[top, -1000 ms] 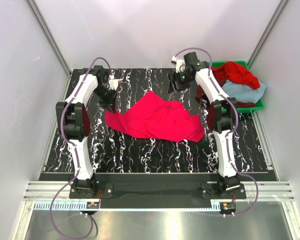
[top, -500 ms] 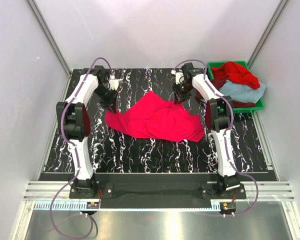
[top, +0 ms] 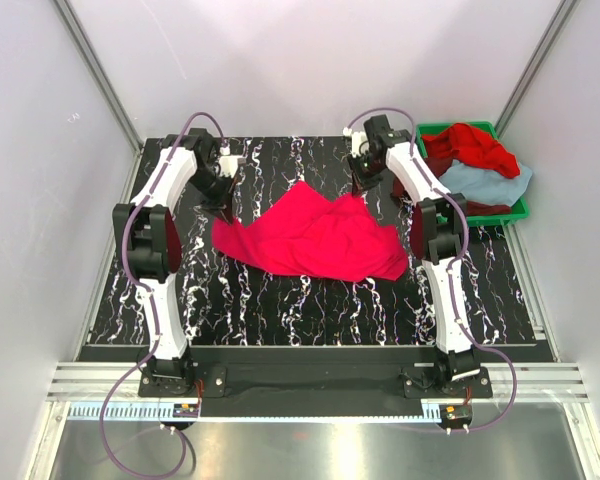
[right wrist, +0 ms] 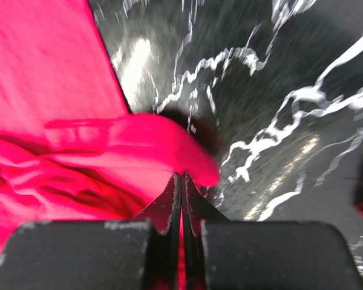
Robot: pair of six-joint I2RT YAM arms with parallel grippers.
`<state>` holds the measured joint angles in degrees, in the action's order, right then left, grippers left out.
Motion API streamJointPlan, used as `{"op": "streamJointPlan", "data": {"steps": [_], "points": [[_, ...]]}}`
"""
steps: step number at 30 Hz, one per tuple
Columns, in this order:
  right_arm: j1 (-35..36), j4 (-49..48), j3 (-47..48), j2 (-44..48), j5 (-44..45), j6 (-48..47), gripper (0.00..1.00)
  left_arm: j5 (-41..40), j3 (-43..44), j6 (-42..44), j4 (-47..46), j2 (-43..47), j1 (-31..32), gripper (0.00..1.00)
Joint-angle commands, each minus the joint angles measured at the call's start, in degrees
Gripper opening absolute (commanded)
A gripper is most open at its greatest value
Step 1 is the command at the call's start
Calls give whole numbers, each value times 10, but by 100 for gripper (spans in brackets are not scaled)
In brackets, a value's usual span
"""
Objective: Fold and stack the t-shirts
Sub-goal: Flatten the tshirt out
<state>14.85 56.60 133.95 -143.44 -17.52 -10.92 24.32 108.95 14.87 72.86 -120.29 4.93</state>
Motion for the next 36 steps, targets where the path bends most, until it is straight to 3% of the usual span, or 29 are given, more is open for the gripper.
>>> {"op": "streamJointPlan", "data": {"steps": [1, 8, 12, 15, 18, 25, 30, 34, 36], "points": [[-3, -32, 68, 39, 18, -14, 0, 9, 25, -6, -10, -2, 3, 0], [-3, -85, 215, 18, 68, -44, 0, -37, 85, -12, -29, -26, -7, 0], [-10, -166, 200, 65, 97, -60, 0, -98, 202, -12, -42, -58, -31, 0], [-11, -192, 152, 134, 89, -73, 0, -123, 217, -9, -80, -37, -41, 0], [-11, -160, 116, 203, 72, -77, 0, -129, 196, -10, -129, 25, -49, 0], [-9, -60, 28, 346, 44, -54, 0, -80, -10, 31, -137, 187, -56, 0], [-8, 14, 2, 392, 7, -19, 0, -60, -132, 24, -138, 237, -55, 0], [-8, -37, -106, 440, 27, -13, 0, -75, -116, 3, -171, 249, -55, 0], [-8, -74, -130, 456, 61, -11, 0, -112, -65, 0, -199, 243, -55, 0]]}}
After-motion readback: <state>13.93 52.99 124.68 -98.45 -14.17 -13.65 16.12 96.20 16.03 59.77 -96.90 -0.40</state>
